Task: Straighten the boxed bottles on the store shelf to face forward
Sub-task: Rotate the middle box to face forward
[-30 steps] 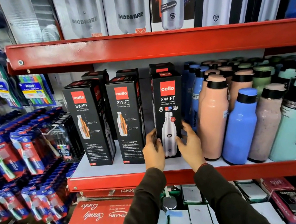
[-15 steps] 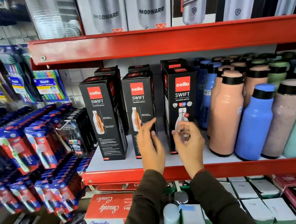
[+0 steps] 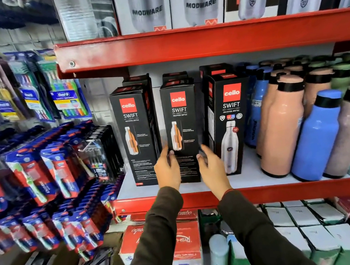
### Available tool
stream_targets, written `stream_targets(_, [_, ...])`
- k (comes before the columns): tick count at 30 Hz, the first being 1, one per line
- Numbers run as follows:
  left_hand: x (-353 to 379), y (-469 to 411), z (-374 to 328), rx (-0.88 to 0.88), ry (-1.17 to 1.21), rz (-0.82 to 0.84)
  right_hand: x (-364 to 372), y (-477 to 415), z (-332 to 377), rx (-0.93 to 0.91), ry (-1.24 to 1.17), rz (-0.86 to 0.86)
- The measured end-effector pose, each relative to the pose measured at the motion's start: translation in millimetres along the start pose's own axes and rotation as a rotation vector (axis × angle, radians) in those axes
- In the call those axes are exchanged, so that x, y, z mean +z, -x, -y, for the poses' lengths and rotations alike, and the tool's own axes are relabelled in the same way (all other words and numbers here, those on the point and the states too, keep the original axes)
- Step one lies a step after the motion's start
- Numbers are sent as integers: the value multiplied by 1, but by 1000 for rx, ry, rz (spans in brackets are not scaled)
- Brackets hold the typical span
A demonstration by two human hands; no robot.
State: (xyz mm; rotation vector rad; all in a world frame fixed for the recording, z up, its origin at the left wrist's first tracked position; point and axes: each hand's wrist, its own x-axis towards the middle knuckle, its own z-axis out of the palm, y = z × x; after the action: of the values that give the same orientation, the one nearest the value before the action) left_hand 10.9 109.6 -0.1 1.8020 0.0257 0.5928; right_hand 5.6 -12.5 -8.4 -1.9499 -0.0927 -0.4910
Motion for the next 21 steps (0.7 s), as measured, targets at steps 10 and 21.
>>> stream_targets(10, [-12,3,-5,40,214,33,-4,5,13,6,0,10])
stream_targets(21, [-17,15,-12,9,453,-18,-5,6,27,-7,1,-123])
